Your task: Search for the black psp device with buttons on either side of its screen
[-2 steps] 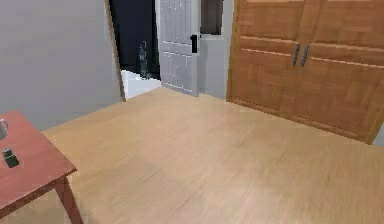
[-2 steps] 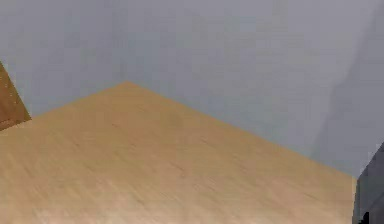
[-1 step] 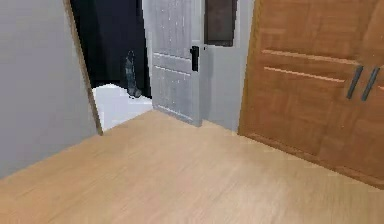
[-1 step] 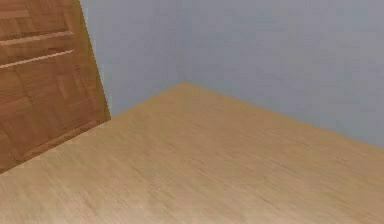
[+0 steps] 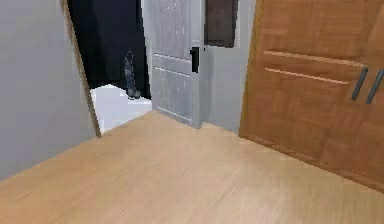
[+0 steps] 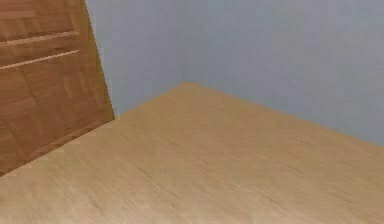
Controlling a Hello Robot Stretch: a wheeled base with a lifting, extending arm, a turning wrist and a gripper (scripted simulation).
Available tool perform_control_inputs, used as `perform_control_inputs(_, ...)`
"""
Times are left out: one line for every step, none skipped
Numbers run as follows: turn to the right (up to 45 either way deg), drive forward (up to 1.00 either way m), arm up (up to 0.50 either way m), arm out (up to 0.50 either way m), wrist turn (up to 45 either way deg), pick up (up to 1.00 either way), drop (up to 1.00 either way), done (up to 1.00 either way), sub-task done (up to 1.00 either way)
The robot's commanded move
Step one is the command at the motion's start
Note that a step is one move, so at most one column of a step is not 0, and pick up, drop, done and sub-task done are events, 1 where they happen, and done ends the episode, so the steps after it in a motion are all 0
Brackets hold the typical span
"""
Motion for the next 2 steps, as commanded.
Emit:
perform_control_inputs(-39.0,0.00,0.00,0.00,0.0,0.00,0.00,0.00,0.00)
perform_control_inputs(0.0,0.15,0.00,0.00,0.0,0.00,0.00,0.00,0.00)
